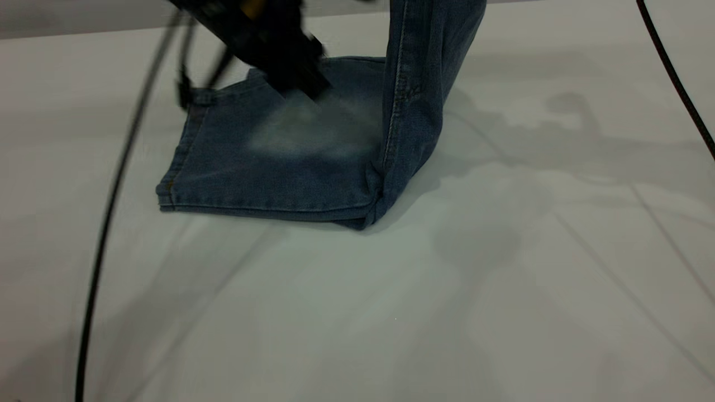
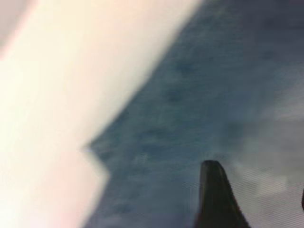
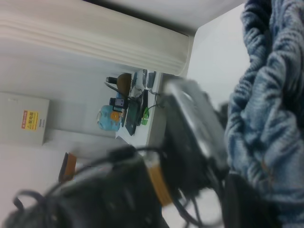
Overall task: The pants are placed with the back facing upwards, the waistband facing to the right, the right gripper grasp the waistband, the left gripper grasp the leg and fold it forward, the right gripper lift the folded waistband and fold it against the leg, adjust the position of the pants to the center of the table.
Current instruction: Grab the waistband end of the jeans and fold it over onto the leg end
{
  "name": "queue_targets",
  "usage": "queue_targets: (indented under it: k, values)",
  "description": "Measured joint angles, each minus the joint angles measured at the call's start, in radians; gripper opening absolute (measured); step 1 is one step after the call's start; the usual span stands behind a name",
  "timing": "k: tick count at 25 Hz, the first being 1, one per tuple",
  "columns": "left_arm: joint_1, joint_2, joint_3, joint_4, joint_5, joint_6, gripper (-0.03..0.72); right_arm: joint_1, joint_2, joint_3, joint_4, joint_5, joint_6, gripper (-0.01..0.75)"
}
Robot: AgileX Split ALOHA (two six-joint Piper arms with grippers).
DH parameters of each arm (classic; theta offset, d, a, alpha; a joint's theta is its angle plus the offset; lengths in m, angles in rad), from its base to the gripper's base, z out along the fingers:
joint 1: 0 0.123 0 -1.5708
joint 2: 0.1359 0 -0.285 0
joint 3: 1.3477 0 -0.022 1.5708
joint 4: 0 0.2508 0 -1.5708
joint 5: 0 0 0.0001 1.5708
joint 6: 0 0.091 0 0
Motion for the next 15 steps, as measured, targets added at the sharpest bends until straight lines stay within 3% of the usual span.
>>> queue_targets:
  k: [7,13,15]
  values:
    - [0.099,-0.142,0.000,0.085,0.044,-0.002,0.395,0.053,0.000,0.000,-0.001,-0.001,-0.005,0.113]
    - [0.127,-0.322,0.000,0.160,0.064,-0.031,0.395,0.160,0.002,-0.011,0.001,-0.013,-0.038,0.113]
    - [0.127,-0.386,0.000,0.197,0.062,-0.051,0.395,0.197,0.002,-0.014,-0.004,-0.076,-0.054,0.113]
